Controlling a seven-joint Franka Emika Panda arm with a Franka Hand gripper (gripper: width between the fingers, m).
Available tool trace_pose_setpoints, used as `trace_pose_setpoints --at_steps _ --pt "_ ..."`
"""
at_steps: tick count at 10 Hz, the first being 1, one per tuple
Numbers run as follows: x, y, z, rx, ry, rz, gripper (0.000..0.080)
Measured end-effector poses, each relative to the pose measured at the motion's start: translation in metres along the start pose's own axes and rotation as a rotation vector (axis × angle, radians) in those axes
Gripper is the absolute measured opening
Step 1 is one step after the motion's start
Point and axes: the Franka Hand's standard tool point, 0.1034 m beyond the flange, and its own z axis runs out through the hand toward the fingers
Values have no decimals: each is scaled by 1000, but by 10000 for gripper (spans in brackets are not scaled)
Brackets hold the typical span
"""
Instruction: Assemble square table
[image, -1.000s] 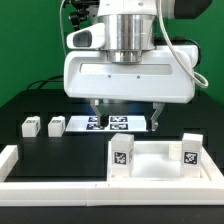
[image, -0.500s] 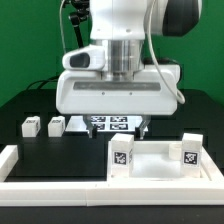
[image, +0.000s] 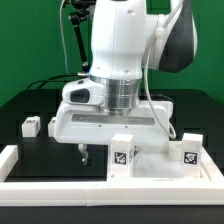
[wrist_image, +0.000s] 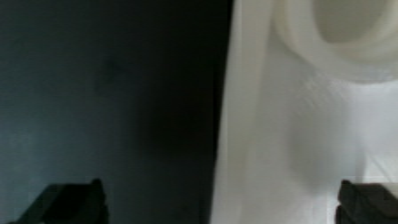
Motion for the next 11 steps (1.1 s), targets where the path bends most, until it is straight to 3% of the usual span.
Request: trace_pose_setpoints --at_steps 4,5,6,7,8,11 --pt "2 0 0 -3 11 14 637" --pt "2 0 0 -3 11 14 469" --pt "2 0 0 -3 11 14 469" --pt "2 0 0 -3 11 14 260" --pt "2 0 0 -4 11 14 125" --pt "3 1 -1 -3 14 18 70"
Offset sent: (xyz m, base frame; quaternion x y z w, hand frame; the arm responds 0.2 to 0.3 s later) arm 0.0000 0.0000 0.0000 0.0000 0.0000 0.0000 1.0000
